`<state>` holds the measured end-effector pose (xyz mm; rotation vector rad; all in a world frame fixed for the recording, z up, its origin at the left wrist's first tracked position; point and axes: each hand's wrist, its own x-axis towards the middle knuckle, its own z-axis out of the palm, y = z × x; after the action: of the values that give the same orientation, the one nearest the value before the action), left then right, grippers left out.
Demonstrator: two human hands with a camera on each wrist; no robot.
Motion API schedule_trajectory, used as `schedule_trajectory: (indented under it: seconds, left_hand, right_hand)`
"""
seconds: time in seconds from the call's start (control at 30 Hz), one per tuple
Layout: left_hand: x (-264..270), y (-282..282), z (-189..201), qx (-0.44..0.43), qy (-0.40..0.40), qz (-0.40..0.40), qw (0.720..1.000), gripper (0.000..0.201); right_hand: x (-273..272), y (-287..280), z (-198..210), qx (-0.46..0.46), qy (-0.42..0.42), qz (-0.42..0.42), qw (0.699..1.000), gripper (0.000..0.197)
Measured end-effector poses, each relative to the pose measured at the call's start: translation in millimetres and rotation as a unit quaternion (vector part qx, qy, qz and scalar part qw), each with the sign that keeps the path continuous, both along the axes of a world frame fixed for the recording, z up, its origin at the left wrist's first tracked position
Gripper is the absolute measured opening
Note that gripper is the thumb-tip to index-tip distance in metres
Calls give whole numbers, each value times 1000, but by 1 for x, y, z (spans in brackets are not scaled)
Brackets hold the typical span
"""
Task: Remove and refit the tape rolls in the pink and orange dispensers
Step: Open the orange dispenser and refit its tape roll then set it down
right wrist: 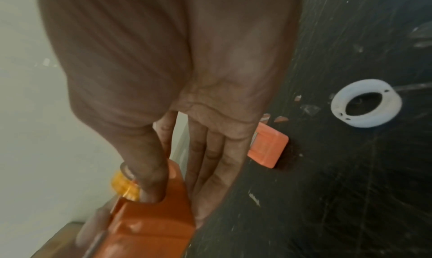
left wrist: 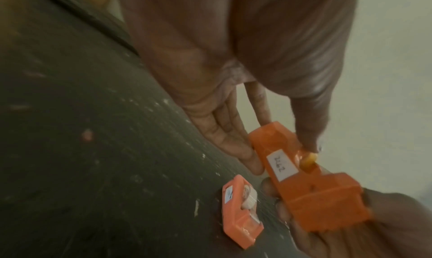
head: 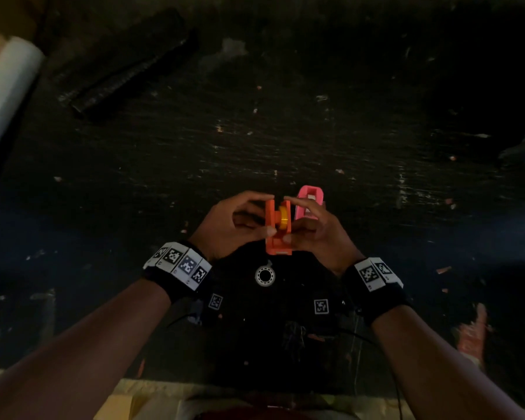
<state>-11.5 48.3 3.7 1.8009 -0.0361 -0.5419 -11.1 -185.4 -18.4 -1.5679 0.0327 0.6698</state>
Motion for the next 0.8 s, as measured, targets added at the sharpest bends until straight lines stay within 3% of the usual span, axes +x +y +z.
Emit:
schedule_trajectory:
  seconds: [0.13, 0.23, 0.33, 0.4, 0.57, 0.63, 0.67, 0.73, 0.8]
  left_hand:
    - [-7, 11, -6, 16, -17, 31, 999, 59]
    - [-14, 31, -17, 123, -42, 34, 991, 61]
    - [-24, 49, -38, 268, -63, 4, 961, 64]
    - [-29, 53, -47, 350, -34, -23, 936, 67]
    - [-36, 53, -52, 419, -5, -58, 906, 76]
    - [-35, 46, -45, 396, -52, -34, 916, 79]
    - [-33, 40, -37, 342, -70, -11, 937, 76]
    - [-27, 20, -18, 175, -44, 24, 983, 67]
    - [-21, -1, -2, 45, 2, 31, 999, 62]
  right_hand:
    - [-4, -2, -2, -2, 11, 0, 1000, 78]
    - [-6, -7, -4, -19, 0, -10, 1000, 77]
    - [-10, -11, -3, -24, -6, -18, 1000, 76]
    - [-12, -12, -2, -27, -10, -15, 999, 76]
    - [-16, -12, -1, -42, -26, -11, 999, 76]
    - [-18, -11, -3, -49, -34, -6, 998, 76]
    - [-19, -10, -3, -52, -35, -3, 998, 76]
    - [-19, -7, -4, -54, -34, 2, 998, 77]
    - [-19, -3, -3, -50, -32, 9, 998, 78]
